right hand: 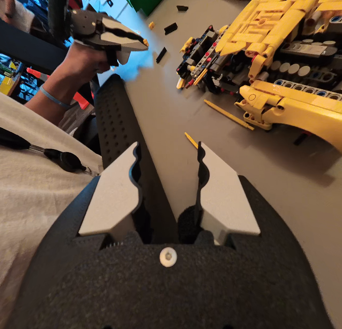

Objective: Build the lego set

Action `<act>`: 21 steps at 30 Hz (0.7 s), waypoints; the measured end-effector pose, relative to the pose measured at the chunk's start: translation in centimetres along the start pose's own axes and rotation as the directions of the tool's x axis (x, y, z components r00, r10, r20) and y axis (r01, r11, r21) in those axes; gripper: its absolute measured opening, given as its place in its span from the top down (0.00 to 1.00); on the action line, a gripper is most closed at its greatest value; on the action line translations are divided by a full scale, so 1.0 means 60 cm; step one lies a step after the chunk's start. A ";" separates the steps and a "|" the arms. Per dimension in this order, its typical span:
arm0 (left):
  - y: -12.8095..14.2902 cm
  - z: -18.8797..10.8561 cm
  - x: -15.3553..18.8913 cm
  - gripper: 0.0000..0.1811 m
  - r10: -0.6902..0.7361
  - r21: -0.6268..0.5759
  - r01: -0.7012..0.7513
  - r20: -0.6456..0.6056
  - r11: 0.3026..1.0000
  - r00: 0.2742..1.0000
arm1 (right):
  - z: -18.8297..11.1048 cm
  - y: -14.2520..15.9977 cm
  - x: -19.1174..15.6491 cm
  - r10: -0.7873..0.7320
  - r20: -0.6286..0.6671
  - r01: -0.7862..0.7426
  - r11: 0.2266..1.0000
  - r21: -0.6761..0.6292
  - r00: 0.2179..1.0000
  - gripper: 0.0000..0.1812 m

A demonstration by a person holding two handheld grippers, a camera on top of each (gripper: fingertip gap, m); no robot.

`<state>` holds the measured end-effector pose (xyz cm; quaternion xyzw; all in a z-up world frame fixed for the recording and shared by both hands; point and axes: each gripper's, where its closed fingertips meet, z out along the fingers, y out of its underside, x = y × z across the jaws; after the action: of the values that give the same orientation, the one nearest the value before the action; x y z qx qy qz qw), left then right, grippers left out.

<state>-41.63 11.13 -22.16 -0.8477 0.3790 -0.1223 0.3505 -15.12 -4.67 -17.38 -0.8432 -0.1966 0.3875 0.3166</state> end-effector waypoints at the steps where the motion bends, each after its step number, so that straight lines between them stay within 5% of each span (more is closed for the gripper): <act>1: -0.022 -0.002 0.024 0.91 0.026 0.048 -0.025 -0.037 0.999 0.999 | -0.001 -0.008 -0.005 0.010 0.015 -0.010 1.000 0.029 1.000 0.67; 6: -0.151 -0.018 0.233 0.91 0.393 0.384 -0.304 -0.180 0.872 0.902 | 0.016 -0.078 -0.052 0.128 0.233 -0.176 0.964 0.198 0.964 0.68; 11: -0.212 -0.032 0.378 0.91 0.624 0.588 -0.430 -0.171 0.685 0.762 | 0.036 -0.102 -0.069 0.255 0.397 -0.351 0.917 0.190 0.882 0.74; 16: -0.228 -0.040 0.429 0.91 0.711 0.666 -0.464 -0.144 0.584 0.688 | 0.022 -0.090 -0.064 0.294 0.417 -0.386 0.910 0.155 0.860 0.96; 21: -0.225 -0.038 0.443 0.91 0.742 0.663 -0.514 -0.094 0.544 0.664 | 0.015 -0.080 -0.062 0.289 0.412 -0.375 0.915 0.146 0.864 0.93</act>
<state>-17.06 -3.04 -12.77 -0.4594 0.6629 -0.2504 0.5355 -18.55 -3.01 -12.58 -0.7321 -0.0611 0.6124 0.2919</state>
